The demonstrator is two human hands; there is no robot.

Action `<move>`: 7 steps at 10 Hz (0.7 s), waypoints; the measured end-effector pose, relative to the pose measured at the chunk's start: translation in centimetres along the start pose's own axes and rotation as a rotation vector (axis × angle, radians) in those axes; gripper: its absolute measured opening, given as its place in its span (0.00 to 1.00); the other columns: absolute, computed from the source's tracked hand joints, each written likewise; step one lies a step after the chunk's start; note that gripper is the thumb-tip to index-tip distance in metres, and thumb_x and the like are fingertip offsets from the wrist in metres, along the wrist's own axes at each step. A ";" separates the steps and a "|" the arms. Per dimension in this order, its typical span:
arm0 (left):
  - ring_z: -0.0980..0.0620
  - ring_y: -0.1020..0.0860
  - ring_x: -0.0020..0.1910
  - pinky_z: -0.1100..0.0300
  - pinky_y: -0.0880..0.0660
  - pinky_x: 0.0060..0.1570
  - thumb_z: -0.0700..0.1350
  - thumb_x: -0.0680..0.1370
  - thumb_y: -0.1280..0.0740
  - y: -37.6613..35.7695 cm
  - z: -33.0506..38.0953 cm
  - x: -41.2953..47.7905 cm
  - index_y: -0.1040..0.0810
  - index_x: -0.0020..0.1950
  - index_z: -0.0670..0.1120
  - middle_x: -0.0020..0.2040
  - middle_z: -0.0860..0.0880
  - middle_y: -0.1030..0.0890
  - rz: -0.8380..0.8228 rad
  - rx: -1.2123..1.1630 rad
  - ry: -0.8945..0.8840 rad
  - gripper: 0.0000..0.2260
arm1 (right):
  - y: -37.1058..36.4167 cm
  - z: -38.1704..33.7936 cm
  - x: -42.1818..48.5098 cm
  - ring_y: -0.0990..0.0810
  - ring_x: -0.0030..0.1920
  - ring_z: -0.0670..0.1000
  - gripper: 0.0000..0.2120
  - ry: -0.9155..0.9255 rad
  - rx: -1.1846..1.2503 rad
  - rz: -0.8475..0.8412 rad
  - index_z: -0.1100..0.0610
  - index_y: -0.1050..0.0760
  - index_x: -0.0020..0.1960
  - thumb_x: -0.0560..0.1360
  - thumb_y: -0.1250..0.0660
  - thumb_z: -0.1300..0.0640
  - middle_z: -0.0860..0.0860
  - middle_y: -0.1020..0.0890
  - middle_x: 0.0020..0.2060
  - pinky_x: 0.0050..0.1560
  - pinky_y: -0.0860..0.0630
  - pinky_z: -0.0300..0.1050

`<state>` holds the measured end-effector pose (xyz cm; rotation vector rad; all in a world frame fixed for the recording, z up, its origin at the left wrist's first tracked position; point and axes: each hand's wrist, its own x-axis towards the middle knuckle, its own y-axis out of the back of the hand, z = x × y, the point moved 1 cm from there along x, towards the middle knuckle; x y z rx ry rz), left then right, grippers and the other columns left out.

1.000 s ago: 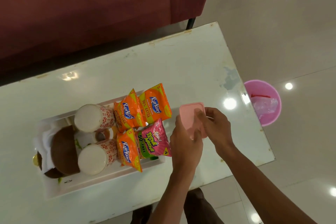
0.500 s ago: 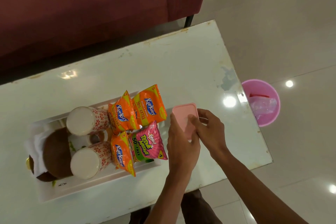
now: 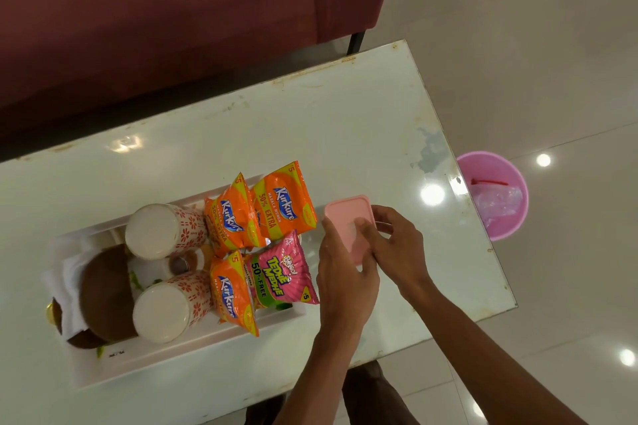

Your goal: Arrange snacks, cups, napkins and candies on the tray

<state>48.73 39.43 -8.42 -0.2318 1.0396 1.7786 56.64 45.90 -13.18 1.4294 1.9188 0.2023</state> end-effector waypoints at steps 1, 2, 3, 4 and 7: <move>0.47 0.32 0.74 0.53 0.28 0.67 0.52 0.81 0.37 0.1 0.1 0.0 0.56 0.81 0.47 0.79 0.47 0.36 -0.007 -0.002 0.005 0.37 | 0.0 0.0 -0.1 0.21 0.53 0.45 0.17 0.008 -0.014 -0.004 0.55 0.23 0.65 0.78 0.33 0.50 0.50 0.18 0.60 0.53 0.26 0.36; 0.47 0.31 0.74 0.52 0.28 0.67 0.52 0.82 0.37 0.2 0.2 -0.1 0.57 0.81 0.48 0.79 0.47 0.36 -0.018 -0.010 0.010 0.36 | 0.0 -0.1 -0.2 0.22 0.53 0.44 0.17 0.013 -0.022 -0.008 0.55 0.23 0.65 0.79 0.33 0.50 0.50 0.17 0.59 0.55 0.26 0.38; 0.46 0.32 0.75 0.51 0.28 0.68 0.53 0.82 0.38 0.4 0.2 -0.5 0.56 0.81 0.49 0.80 0.47 0.39 -0.023 -0.033 0.029 0.35 | 0.1 -0.4 -0.2 0.22 0.52 0.44 0.17 0.017 -0.028 -0.018 0.55 0.23 0.64 0.78 0.33 0.50 0.50 0.17 0.59 0.55 0.25 0.38; 0.46 0.35 0.76 0.52 0.30 0.69 0.53 0.82 0.38 0.5 0.2 -1.1 0.54 0.82 0.49 0.81 0.48 0.42 -0.040 -0.061 0.042 0.34 | 0.2 -0.4 -0.2 0.22 0.51 0.44 0.17 0.019 -0.037 -0.027 0.56 0.23 0.64 0.78 0.33 0.50 0.50 0.17 0.58 0.52 0.25 0.36; 0.53 0.44 0.80 0.58 0.40 0.74 0.52 0.82 0.38 1.3 -0.1 -4.6 0.49 0.81 0.54 0.82 0.53 0.47 -0.039 -0.165 0.005 0.30 | 0.9 -0.6 -1.5 0.21 0.60 0.52 0.21 0.062 -0.063 0.055 0.58 0.26 0.68 0.78 0.32 0.49 0.54 0.21 0.63 0.49 0.25 0.32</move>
